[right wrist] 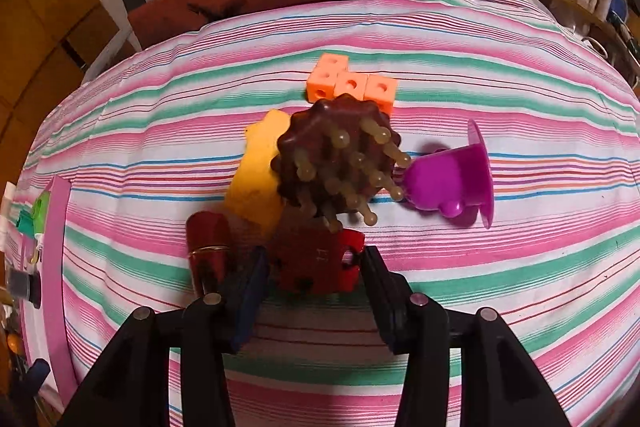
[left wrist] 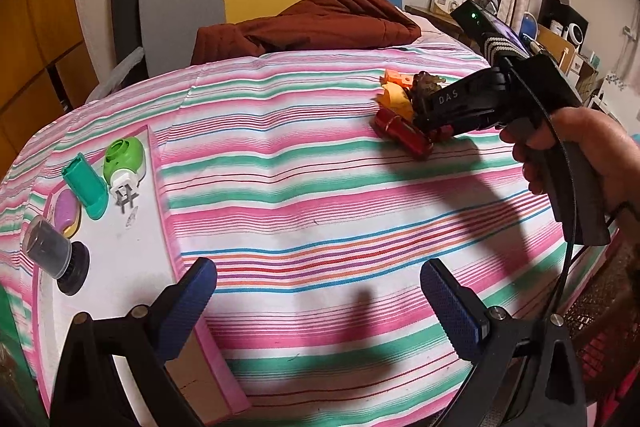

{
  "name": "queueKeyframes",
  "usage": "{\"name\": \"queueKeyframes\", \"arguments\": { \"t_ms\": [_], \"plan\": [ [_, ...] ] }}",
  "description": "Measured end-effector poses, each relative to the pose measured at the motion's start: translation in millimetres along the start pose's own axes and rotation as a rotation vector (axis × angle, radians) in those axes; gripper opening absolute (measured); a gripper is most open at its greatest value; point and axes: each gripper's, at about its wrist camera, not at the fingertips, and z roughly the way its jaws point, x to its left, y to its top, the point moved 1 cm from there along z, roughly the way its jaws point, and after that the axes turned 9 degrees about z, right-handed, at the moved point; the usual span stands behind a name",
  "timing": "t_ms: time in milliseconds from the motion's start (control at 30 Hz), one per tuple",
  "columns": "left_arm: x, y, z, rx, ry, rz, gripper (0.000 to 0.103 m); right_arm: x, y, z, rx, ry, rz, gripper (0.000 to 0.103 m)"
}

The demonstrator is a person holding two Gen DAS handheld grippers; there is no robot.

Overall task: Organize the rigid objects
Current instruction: 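Grasp the red puzzle piece with the right tool, then grasp the red cylinder with the left tool while right tool holds the puzzle piece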

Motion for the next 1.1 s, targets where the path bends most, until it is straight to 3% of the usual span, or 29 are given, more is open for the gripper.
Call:
{"name": "queueKeyframes", "arguments": {
  "t_ms": [200, 400, 567, 767, 867, 1000, 1100],
  "plan": [
    [-3.2, 11.9, 12.0, 0.017, -0.018, -0.008, 0.102, -21.7, 0.3, -4.9, 0.019, 0.008, 0.103, 0.048],
    [-16.5, 48.4, 36.5, 0.015, -0.022, -0.023, 0.102, -60.4, 0.6, -13.3, 0.012, -0.136, 0.2, 0.048],
    [-35.3, 89.6, 69.2, 0.021, 0.022, -0.014, 0.102, -69.9, 0.7, -14.9, 0.012, -0.117, 0.229, 0.048],
    [-52.4, 119.8, 111.2, 0.052, 0.013, -0.018, 0.102, -82.8, 5.4, -16.8, 0.016, -0.087, 0.252, 0.048],
    [-55.6, 122.3, 124.5, 0.052, 0.026, 0.012, 0.093, -80.2, 4.0, -17.1, 0.016, -0.085, 0.258, 0.048],
    [-51.4, 112.9, 133.7, 0.055, 0.014, 0.053, 0.059, -76.1, 3.7, -16.7, 0.015, -0.096, 0.249, 0.048],
    [-43.0, 103.0, 126.4, 0.017, 0.02, 0.071, 0.057, -74.1, 4.1, -15.7, 0.015, -0.094, 0.253, 0.048]
  ]
}}
